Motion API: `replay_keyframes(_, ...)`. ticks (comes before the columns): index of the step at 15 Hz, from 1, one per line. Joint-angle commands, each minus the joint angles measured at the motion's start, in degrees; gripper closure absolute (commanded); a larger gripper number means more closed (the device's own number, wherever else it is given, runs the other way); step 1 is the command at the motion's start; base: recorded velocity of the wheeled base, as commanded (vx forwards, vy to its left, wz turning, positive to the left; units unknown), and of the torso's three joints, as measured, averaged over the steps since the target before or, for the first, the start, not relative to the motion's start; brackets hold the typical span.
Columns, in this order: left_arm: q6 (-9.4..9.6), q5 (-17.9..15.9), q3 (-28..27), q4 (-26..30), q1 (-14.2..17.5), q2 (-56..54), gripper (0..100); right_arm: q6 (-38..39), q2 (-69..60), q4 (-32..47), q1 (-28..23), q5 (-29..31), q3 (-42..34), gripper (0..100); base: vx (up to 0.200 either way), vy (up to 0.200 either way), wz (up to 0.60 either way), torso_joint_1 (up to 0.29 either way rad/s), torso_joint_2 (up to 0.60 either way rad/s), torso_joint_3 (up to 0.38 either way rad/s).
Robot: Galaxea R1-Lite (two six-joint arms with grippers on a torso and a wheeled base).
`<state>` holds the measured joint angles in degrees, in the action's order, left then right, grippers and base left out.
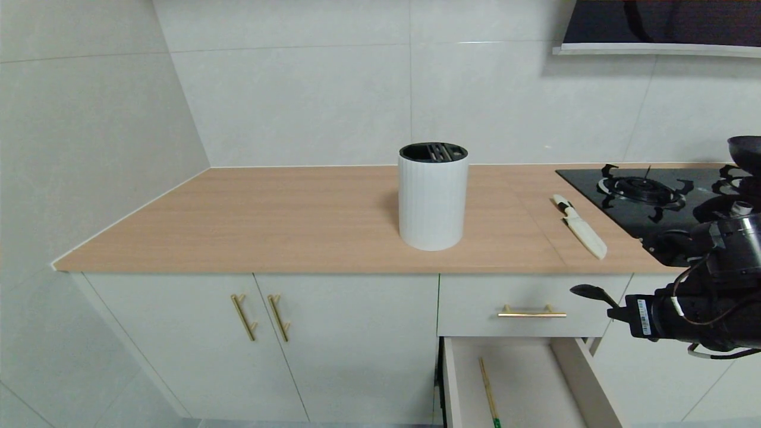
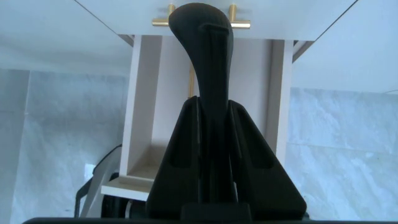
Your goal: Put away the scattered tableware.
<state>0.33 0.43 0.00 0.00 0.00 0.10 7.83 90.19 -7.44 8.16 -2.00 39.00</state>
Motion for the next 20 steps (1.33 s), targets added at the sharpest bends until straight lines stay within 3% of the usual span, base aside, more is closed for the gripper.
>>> replay_keyframes(1, 0.02, 0.01, 0.0, 0.0, 0.0, 0.08, 0, 0.0, 0.25, -0.03, 0.02, -0.02, 0.03, 100, 0.0, 0.0, 0.0, -0.193, 0.45, 0.246)
replay_keyframes(8, 0.02, 0.01, 0.0, 0.0, 0.0, 0.08, 0, 0.0, 1.04, -0.03, 0.02, -0.02, 0.03, 100, 0.0, 0.0, 0.0, -0.205, 0.49, 0.277)
replay_keyframes(15, 0.02, 0.01, 0.0, 0.0, 0.0, 0.08, 0, 0.0, 1.57, -0.03, 0.02, -0.02, -0.06, 100, 0.0, 0.0, 0.0, -0.046, 0.12, 0.067)
replay_keyframes(20, 0.02, 0.01, 0.0, 0.0, 0.0, 0.08, 0, -0.88, 2.54, -0.03, 0.02, -0.02, -0.85, 100, 0.0, 0.0, 0.0, -0.151, 0.4, 0.246)
